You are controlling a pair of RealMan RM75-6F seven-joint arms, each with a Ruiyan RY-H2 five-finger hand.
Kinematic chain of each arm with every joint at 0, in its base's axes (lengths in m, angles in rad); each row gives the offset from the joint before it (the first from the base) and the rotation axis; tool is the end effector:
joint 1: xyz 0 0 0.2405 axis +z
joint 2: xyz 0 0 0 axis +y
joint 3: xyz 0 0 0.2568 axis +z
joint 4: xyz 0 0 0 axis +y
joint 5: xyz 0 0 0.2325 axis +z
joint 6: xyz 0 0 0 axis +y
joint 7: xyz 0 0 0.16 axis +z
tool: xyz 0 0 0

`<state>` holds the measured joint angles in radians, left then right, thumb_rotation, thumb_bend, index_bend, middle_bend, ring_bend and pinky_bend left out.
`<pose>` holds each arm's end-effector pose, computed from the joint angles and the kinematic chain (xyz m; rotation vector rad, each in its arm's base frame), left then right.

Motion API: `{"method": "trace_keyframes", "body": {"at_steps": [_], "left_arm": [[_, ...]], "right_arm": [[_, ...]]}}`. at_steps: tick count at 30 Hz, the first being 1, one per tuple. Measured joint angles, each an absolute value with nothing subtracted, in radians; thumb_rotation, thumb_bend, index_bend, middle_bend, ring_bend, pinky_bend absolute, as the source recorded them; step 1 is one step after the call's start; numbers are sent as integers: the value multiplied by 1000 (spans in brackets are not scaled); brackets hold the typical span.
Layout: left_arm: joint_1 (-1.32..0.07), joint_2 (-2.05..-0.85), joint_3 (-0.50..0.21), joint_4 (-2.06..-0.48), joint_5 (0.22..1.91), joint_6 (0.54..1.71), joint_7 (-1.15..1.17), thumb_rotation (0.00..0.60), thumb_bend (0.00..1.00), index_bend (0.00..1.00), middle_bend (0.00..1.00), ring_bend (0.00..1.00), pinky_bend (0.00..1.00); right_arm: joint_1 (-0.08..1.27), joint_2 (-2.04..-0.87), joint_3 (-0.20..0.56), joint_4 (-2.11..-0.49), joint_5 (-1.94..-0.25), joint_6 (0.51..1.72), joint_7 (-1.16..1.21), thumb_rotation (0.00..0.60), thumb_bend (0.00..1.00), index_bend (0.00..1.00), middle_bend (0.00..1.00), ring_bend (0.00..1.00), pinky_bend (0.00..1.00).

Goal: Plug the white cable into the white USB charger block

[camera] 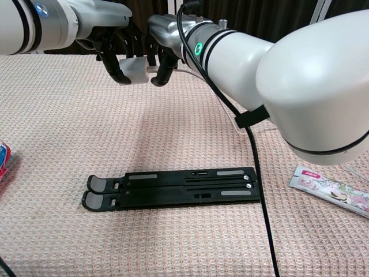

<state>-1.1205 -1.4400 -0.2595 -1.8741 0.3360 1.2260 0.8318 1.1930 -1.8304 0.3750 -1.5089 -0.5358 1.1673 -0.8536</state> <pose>-0.0328 0.3645 -0.0096 -1.7909 -0.9812 -0.7231 0.0422 -0.3680 -0.0940 1.8470 -0.8922 0.9337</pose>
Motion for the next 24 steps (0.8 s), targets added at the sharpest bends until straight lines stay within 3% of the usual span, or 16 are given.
{"method": "trace_keyframes", "body": {"at_steps": [17,24], "left_arm": [[-1118,-1432,-246,-1883,338,1221,836,600,350,505,440,746,1000],[-1127,-1440,-246,-1876,328,1220,847,600,350,505,438,746,1000]], "right_arm": [[1173,-1803,368,-1542,-545,1201,-876,600,321,559,570,447,411],[1172,-1807,366,-1545,-543,1200,-883,600,328,618,585,447,411]]}}
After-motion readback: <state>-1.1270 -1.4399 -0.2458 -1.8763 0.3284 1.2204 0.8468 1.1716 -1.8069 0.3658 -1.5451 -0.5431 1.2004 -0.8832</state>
